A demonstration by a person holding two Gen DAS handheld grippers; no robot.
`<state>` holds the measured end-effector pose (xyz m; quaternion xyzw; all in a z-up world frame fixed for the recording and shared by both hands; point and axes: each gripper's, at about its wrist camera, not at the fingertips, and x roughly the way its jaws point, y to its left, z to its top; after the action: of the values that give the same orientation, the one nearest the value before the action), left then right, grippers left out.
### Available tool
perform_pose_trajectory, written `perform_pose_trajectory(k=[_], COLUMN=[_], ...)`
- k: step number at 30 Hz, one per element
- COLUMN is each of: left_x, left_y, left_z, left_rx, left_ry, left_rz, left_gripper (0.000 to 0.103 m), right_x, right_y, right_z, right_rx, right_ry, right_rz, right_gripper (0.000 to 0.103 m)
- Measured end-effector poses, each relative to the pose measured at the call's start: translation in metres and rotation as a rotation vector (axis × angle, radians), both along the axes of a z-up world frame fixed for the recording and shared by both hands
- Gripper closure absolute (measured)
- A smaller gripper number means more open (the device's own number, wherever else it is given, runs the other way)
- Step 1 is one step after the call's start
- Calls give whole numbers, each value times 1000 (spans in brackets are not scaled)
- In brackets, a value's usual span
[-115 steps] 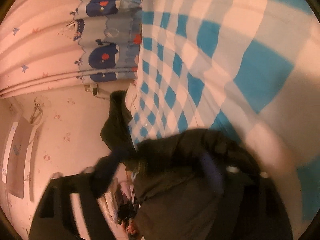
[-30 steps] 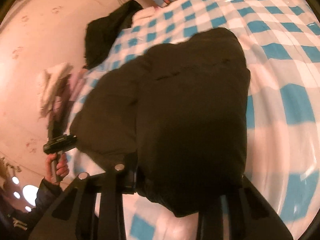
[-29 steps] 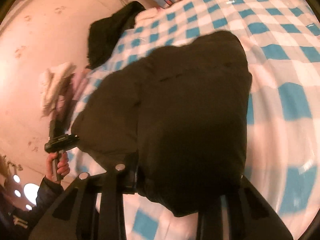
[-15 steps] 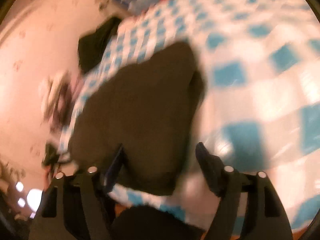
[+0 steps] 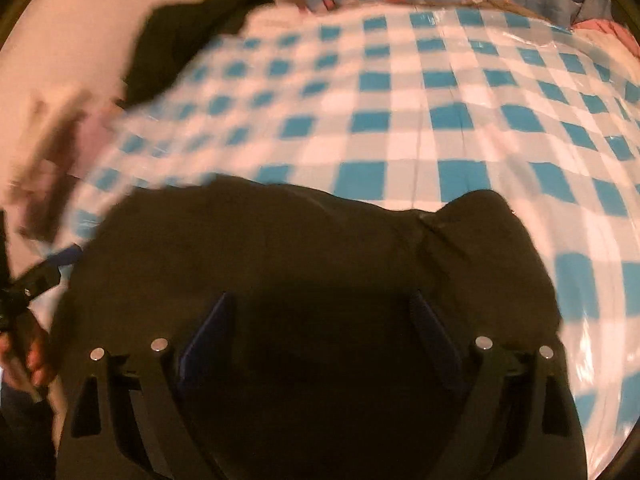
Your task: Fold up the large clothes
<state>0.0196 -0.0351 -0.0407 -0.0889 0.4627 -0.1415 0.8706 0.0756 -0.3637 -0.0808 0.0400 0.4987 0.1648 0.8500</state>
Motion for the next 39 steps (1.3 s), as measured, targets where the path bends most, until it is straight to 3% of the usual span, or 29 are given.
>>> perform_pose_trajectory(k=[1, 2, 4, 7, 10, 12, 14, 15, 16, 18, 22, 26, 28, 31, 33, 36, 39], left_x=[10, 19, 20, 18, 12, 15, 20, 23, 24, 25, 26, 6, 0, 3, 7, 8, -21], left_y=[8, 18, 34, 30, 48, 66, 82, 88, 91, 92, 90, 109, 115, 118, 112, 108, 118], left_z=[-21, -40, -51, -42, -14, -5, -16, -28, -45, -61, -64, -38, -35, -61, -68, -59, -27], left_rx=[-20, -103, -150, -98, -128, -132, -141, -142, -144, -171, -144, -240, -237, -242, -225, -190, -253], left_ry=[52, 92, 115, 135, 44, 6, 34, 59, 90, 97, 122, 74, 51, 94, 90, 111, 52], left_rz=[22, 41, 63, 51, 94, 156, 201, 213, 215, 201, 192, 226, 236, 240, 234, 229, 233], left_gripper=[16, 16, 17, 17, 17, 16, 17, 17, 17, 17, 17, 16, 16, 16, 16, 16, 16], right_x=[5, 10, 16, 13, 14, 29, 48, 60, 66, 75, 70, 34, 25, 25, 22, 2, -53], right_y=[-8, -13, -15, -20, -11, 3, 16, 24, 25, 17, 3, -54, -75, -97, -107, -101, -60], right_z=[-12, -19, -22, 0, 37, 43, 27, 7, -14, -34, -15, 32, 24, -31, -43, -12, 55], right_rx=[26, 57, 66, 72, 103, 87, 30, -34, -38, 83, 124, 187, 175, 153, 225, 177, 119], right_ry=[19, 36, 73, 56, -34, -34, -2, 30, 69, 120, 135, -6, -6, 86, 68, -19, -194], right_rz=[-4, -14, -5, -29, -1, 23, 25, 25, 27, 4, -14, -124, -171, -213, -216, -231, -88], right_gripper=[7, 7, 7, 8, 8, 8, 8, 8, 6, 6, 6, 6, 6, 6, 6, 7, 7])
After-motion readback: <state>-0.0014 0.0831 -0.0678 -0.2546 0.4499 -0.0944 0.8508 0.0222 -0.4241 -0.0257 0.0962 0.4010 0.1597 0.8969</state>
